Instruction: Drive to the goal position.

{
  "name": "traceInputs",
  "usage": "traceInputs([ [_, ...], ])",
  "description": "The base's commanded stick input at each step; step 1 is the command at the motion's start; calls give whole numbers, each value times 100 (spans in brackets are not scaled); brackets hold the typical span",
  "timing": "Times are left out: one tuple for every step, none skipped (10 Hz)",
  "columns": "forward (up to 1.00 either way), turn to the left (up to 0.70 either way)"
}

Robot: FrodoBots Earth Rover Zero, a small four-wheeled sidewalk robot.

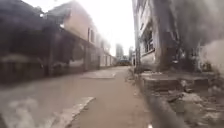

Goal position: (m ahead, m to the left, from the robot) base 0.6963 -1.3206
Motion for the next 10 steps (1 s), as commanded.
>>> traceInputs([
  [100,-2],
  [100,-18],
  [100,-27],
  [100,-27],
  [100,-27],
  [100,-27],
  [100,-27],
  [100,-27],
  [100,-27],
  [100,-27],
])
